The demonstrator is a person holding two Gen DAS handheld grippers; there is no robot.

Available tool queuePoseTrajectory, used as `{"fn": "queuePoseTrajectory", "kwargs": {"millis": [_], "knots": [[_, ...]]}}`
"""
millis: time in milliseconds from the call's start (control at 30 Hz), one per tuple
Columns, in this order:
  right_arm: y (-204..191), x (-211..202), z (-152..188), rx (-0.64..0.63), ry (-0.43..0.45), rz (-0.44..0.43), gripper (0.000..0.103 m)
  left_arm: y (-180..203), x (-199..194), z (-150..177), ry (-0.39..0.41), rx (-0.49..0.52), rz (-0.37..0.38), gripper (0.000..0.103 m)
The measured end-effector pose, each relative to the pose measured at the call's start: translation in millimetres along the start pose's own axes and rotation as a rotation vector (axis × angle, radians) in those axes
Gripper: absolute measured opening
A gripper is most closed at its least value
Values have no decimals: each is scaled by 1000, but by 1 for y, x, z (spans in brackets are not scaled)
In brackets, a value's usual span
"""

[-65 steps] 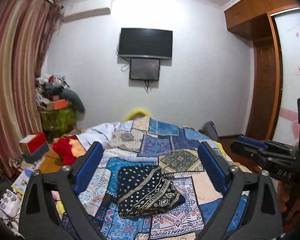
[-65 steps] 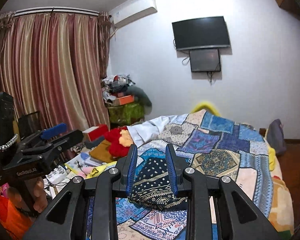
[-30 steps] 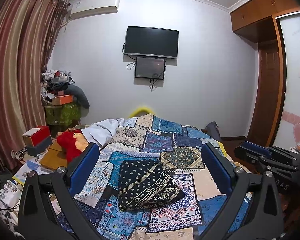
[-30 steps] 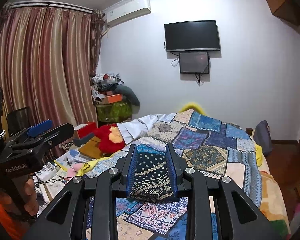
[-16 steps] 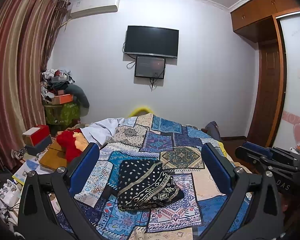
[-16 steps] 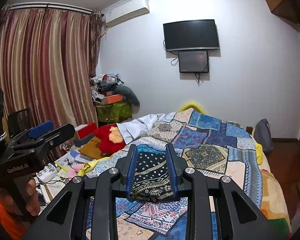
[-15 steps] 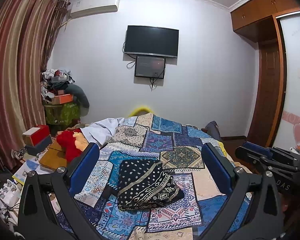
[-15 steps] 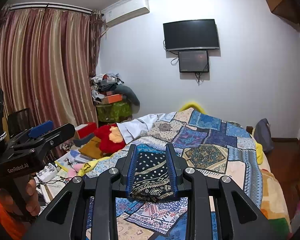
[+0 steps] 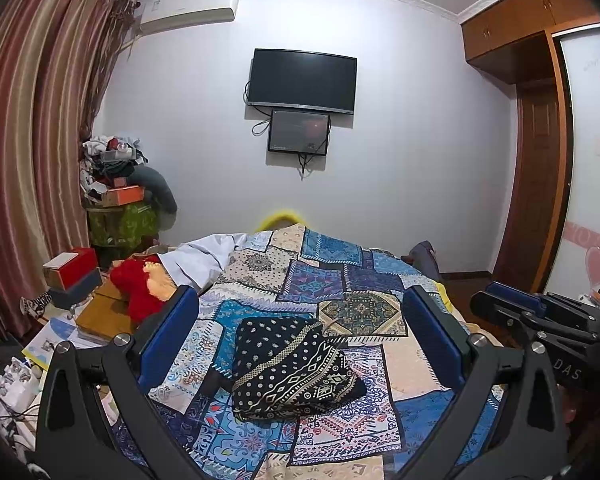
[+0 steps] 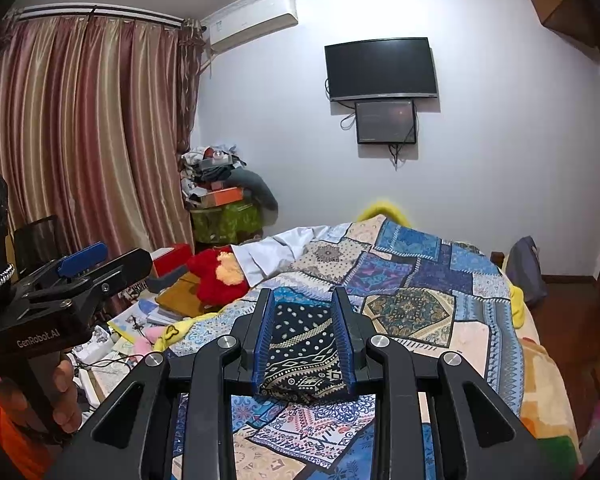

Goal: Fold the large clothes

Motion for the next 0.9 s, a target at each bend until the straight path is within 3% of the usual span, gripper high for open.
{"fn": "queuePoseTrajectory", "kwargs": {"millis": [900], "knots": [[0, 1, 1, 6, -6, 8, 25, -2, 4, 6, -10, -4, 59, 103]]}}
Point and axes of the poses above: each gripper's, at about its wrist camera, not at the fingertips, and x roughly the way its jaws point, y to its right, z to its underside, the point moved 3 cm from there along x, roughly the way its jaws point, and after that the axes turned 14 degrees about x, right-handed, at the moved point
